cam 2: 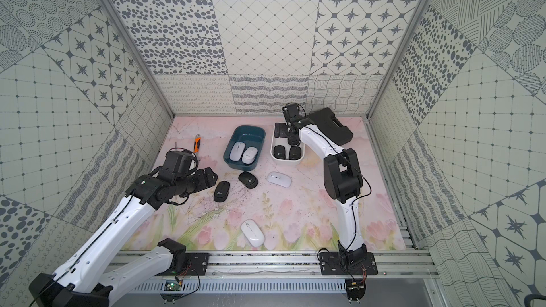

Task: Place the mice by color into the storage box
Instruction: Place the mouse in the storage box.

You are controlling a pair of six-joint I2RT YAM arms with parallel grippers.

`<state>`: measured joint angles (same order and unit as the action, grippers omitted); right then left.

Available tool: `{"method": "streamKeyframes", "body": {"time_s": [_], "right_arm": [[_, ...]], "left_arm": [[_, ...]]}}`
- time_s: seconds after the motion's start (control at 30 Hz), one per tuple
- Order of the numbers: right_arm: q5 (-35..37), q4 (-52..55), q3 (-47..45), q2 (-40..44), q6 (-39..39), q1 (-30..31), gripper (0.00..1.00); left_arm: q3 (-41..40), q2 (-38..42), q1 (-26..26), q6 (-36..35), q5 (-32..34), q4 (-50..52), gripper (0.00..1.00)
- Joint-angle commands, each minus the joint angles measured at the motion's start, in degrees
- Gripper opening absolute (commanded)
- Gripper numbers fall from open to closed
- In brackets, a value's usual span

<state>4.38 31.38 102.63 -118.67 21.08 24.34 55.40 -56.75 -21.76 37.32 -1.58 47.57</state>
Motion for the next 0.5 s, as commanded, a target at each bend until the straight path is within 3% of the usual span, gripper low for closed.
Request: {"method": "streamKeyframes", "body": {"time_s": [0.0,0.23,0.4,0.47], "right_arm": [[-6.95,-6.97,-4.21,7.66,-0.41,-0.03,0.99],[-19.00,-13.91,-22.24,23.11,-1.74,0.75,0.99],[-22.52,-17.64,-35.15,34.80,-1.25,1.83,0.99],[-22.40,-17.96,-38.71,38.51,-0.73,1.85,0.99]], "left_arm": [[3.55,-7.22,0.44,-2.54,-5.09,-5.95,0.87],[18.47,-29.66,0.87,-6.98,-0.68,6.43,0.82],[17.70,-31.45,0.52,-15.80,-2.49,0.87,0.83],[19.28,-32.50,-0.44,-16.10,-3.15,2.49,0.84]]}}
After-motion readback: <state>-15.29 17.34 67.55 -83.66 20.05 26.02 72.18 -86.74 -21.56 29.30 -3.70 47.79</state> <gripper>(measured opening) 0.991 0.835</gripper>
